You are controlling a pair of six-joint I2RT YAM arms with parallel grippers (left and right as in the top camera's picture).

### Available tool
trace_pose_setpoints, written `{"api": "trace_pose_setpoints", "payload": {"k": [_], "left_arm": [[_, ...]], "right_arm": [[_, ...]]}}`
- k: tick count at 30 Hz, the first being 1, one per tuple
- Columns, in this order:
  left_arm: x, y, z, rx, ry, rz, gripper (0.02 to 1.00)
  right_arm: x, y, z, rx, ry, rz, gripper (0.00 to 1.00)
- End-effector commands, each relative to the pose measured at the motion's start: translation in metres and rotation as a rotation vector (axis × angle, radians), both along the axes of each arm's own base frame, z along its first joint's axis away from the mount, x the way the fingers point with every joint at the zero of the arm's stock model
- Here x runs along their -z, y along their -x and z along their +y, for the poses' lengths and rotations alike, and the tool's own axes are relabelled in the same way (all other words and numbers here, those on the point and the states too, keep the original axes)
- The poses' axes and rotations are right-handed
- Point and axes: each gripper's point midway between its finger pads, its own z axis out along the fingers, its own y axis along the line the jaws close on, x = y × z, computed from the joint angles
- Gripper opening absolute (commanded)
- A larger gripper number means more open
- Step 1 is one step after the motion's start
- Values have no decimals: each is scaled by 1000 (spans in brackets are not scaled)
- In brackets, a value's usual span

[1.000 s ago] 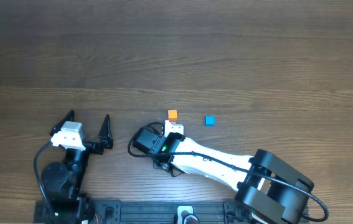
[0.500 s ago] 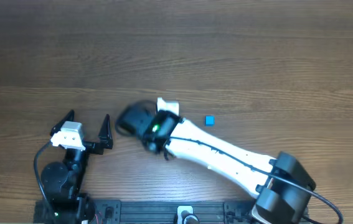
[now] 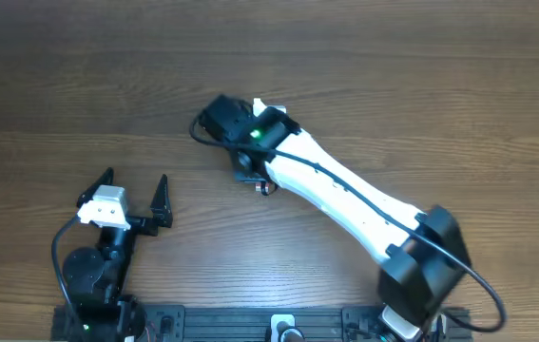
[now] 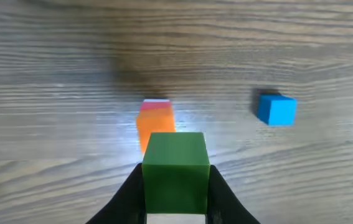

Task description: Stack Cubes

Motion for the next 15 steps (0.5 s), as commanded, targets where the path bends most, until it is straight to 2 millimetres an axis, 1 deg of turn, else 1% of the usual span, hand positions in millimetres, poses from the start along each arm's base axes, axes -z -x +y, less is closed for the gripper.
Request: {"api": "trace_pose_setpoints", "payload": {"k": [1,6,15], "left_arm": [[1,0,0,2,-14,-2,1000],[1,0,0,2,-14,-2,1000],[1,0,0,2,-14,-2,1000]], "right_arm": [[9,-3,5,-22,-7,33,47],[19,-4,7,-20,-3,54,45],[22,-10,4,-24,-29,77,45]]}}
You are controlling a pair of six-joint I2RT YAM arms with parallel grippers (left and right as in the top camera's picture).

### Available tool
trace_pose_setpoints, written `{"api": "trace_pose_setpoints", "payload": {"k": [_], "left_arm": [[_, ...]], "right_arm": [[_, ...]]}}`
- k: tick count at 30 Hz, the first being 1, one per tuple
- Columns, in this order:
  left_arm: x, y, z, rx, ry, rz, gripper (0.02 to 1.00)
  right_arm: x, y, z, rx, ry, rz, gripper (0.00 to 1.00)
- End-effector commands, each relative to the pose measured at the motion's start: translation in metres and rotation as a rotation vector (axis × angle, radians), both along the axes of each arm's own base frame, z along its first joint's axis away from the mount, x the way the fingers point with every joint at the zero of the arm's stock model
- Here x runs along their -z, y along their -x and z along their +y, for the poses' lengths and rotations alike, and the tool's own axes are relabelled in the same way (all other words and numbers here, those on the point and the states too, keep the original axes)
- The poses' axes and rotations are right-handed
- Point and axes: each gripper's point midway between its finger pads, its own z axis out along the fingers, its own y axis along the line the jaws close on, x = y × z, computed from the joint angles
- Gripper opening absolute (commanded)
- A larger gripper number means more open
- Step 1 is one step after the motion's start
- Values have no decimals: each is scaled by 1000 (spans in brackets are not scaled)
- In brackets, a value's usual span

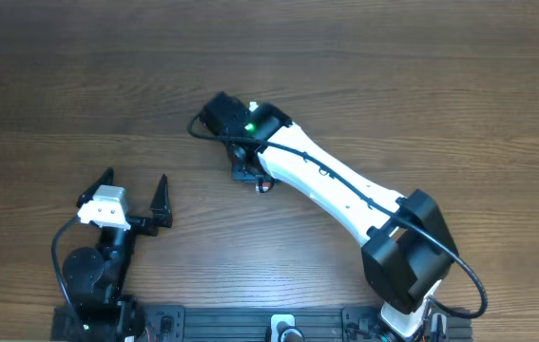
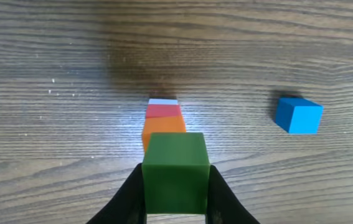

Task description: Stack Cubes

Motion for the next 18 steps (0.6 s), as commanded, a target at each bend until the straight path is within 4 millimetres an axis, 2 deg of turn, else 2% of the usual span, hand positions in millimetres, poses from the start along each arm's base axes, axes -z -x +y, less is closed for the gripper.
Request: {"api": "trace_pose_setpoints", "payload": {"k": [1,6,18], "left_arm": [[1,0,0,2,-14,-2,1000],[1,0,0,2,-14,-2,1000],[1,0,0,2,-14,-2,1000]], "right_arm": [[3,-6,-1,-5,-13,19,42],[12,-8,1,-12,-19,42,42],[13,-8,9,-26,-53,46,38]]}}
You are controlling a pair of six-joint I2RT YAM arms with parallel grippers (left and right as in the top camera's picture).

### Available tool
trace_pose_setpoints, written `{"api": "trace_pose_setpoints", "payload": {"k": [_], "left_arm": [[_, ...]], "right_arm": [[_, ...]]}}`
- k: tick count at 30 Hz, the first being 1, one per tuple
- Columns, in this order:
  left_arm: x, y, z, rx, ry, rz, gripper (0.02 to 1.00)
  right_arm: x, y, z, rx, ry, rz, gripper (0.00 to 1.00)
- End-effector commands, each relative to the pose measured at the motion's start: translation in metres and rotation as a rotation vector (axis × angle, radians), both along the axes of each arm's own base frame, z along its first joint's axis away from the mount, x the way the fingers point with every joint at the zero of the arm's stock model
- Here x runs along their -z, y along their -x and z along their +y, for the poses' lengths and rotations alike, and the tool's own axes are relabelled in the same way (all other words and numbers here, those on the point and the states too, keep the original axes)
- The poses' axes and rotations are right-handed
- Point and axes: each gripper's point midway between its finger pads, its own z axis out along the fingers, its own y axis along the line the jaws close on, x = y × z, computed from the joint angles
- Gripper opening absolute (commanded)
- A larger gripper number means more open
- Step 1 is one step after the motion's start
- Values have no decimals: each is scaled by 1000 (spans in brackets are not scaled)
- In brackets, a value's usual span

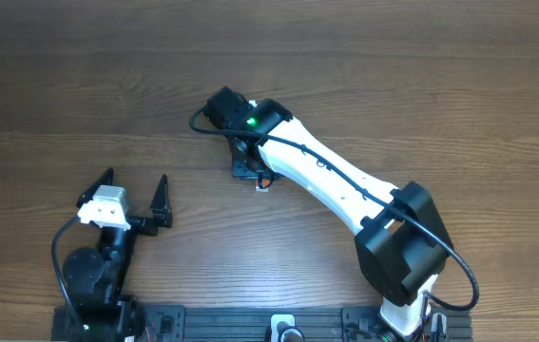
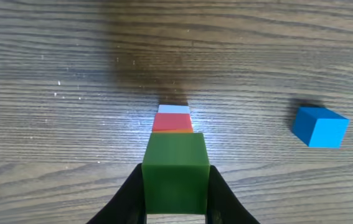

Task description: Stack Cubes

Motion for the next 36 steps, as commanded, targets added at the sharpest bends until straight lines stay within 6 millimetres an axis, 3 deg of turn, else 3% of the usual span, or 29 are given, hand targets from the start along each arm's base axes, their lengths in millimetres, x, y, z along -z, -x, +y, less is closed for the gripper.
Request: {"api": "trace_pose_setpoints", "payload": {"k": [1,27,36], "left_arm": [[1,0,0,2,-14,-2,1000],[1,0,0,2,-14,-2,1000],[1,0,0,2,-14,-2,1000]], "right_arm": [[0,-2,4,-6,-17,10,38],[-12,-7,-6,11,-11,-24,29],[-26,-6,-10,2,-22,-44,29]]}}
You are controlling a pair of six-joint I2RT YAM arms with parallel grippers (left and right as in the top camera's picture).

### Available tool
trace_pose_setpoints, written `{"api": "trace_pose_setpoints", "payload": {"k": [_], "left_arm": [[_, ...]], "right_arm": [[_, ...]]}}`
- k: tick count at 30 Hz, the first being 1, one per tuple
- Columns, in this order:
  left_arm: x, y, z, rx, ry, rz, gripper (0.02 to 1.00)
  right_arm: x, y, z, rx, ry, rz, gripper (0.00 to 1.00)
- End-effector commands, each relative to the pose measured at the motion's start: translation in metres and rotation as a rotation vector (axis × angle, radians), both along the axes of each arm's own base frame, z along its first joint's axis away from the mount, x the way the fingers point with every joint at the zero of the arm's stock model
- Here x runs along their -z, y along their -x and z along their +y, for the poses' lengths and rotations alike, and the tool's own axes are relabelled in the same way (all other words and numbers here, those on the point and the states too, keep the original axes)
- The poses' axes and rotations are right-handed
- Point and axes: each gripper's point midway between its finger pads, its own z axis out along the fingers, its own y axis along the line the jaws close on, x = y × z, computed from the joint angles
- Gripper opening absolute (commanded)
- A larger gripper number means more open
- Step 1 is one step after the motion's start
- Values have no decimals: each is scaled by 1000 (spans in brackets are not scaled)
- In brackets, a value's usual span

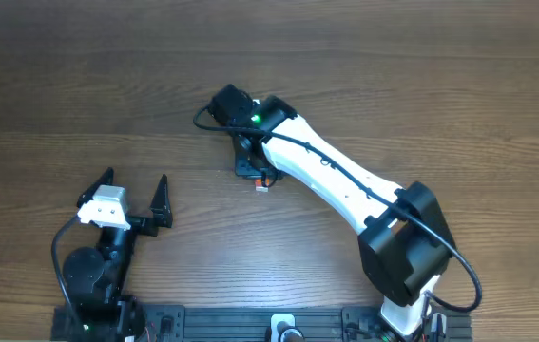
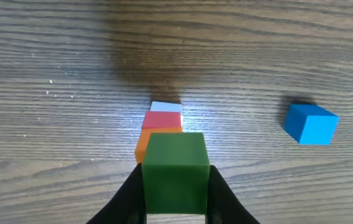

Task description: Stack Cubes

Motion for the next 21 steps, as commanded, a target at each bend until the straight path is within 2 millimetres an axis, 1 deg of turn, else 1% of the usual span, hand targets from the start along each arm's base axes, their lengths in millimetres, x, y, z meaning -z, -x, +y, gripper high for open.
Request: {"api": "trace_pose_setpoints", "payload": {"k": [1,8,12,21], "left_arm": [[1,0,0,2,-14,-2,1000],[1,0,0,2,-14,-2,1000],[1,0,0,2,-14,-2,1000],[1,0,0,2,-14,-2,1000]], "right_arm": [[-23,-6,-3,0,-24,-54,27],[-23,0,4,-21,-27,-50,31],[-19,3,8,-30,-25,-42,31],[-15,5,16,-42,-31,-42,34]]}}
